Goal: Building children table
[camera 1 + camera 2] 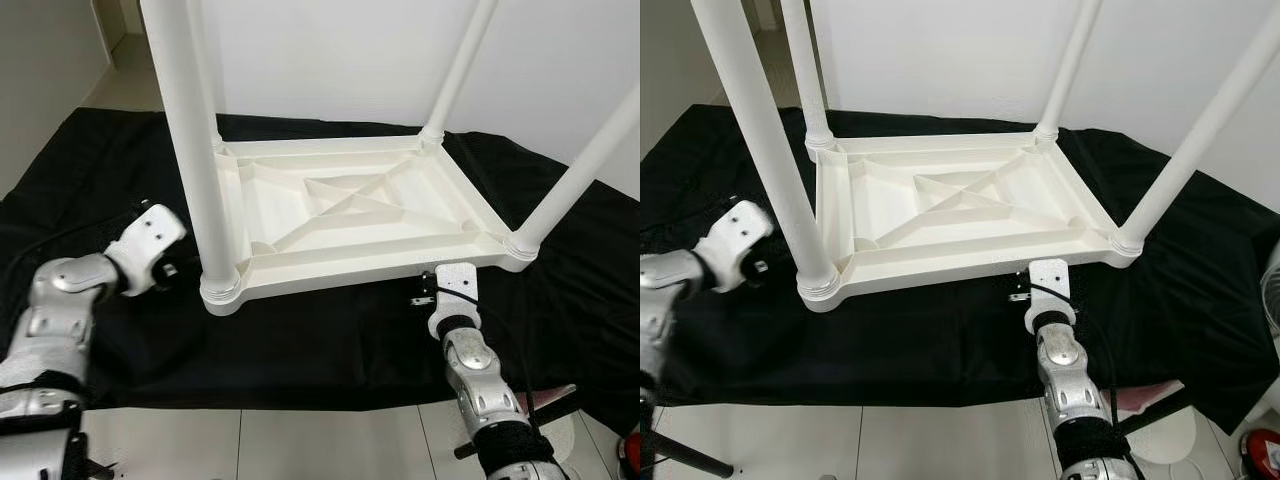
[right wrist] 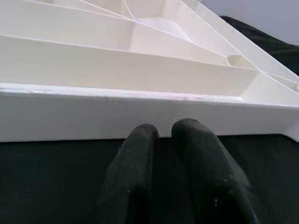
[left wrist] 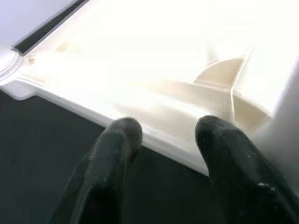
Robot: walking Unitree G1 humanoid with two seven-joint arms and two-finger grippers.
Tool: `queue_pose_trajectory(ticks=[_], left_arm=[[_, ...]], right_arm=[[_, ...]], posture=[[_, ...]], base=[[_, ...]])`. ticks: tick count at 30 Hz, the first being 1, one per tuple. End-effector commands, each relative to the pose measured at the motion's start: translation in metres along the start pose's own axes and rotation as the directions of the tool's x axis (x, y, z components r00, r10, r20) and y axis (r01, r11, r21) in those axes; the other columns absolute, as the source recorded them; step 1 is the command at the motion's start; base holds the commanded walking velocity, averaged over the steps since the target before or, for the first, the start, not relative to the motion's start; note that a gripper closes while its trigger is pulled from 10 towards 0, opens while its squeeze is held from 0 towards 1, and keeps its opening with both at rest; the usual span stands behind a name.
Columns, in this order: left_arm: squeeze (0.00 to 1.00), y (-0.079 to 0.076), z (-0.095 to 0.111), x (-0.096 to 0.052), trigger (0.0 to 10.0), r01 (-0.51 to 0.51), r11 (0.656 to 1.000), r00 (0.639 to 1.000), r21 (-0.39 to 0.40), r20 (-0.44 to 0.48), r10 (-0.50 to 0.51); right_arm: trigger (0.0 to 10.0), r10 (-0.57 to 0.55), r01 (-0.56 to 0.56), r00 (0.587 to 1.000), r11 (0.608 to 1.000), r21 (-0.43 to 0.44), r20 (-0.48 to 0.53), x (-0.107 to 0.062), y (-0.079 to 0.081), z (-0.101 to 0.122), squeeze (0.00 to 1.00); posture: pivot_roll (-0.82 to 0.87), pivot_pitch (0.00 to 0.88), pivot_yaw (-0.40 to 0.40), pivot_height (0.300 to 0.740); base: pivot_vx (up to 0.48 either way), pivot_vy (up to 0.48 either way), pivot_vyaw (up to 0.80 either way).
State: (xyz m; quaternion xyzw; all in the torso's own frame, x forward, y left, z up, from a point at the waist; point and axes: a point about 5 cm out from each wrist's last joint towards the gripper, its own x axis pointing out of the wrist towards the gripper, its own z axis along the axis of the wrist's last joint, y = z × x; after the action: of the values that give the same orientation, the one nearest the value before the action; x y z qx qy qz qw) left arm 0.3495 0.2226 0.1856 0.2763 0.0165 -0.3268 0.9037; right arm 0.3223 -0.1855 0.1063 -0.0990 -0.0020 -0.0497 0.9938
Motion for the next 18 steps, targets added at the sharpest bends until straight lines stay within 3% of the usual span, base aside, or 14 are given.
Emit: queue_pose_trajectory(ticks=[1, 5, 12, 13, 15, 18], left_arm=[[0.0, 0.017, 0.002, 0.003, 10.0, -0.409, 0.91, 0.911, -0.066, 0.019, 0.411], [0.0, 0.007, 0.015, 0.024, 10.0, -0.328, 0.926, 0.934, -0.186, 0.082, 0.348], [0.0, -0.008, 0.03, 0.041, 10.0, -0.229, 0.945, 0.949, -0.232, 0.163, 0.27], [0.0, -0.019, 0.037, 0.048, 10.0, -0.155, 0.954, 0.954, -0.258, 0.212, 0.212], [0.0, -0.019, 0.037, 0.048, 10.0, -0.155, 0.954, 0.954, -0.258, 0.212, 0.212], [0.0, -0.066, 0.057, 0.062, 10.0, 0.119, 0.956, 0.932, -0.268, 0.362, -0.015]], right_arm=[[10.0, -0.044, 0.044, 0.998, 0.999, 0.012, -0.043, 0.001, -0.008, -0.007, 0.0], [10.0, -0.06, 0.061, 0.997, 0.998, 0.021, -0.052, 0.005, -0.009, -0.006, 0.0], [10.0, -0.076, 0.077, 0.996, 0.997, 0.018, -0.055, 0.007, -0.01, -0.006, 0.0], [10.0, -0.083, 0.084, 0.995, 0.996, 0.014, -0.059, 0.008, -0.012, -0.006, 0.0], [10.0, -0.083, 0.084, 0.995, 0.996, 0.014, -0.059, 0.008, -0.012, -0.006, 0.0], [10.0, -0.115, 0.116, 0.99, 0.993, 0.012, -0.081, 0.012, -0.02, -0.01, 0.0]], posture=[[0.09, 0.076, -0.064, 0.74], [0.08, 0.079, -0.065, 0.74], [0.08, 0.081, -0.063, 0.74], [0.07, 0.083, -0.059, 0.74], [0.07, 0.083, -0.059, 0.74], [0.07, 0.088, -0.051, 0.74]], base=[[0.0, 0.0, 0.0], [0.0, 0.0, 0.0], [0.0, 0.0, 0.0], [0.0, 0.0, 0.0], [0.0, 0.0, 0.0], [0.0, 0.0, 0.0]])
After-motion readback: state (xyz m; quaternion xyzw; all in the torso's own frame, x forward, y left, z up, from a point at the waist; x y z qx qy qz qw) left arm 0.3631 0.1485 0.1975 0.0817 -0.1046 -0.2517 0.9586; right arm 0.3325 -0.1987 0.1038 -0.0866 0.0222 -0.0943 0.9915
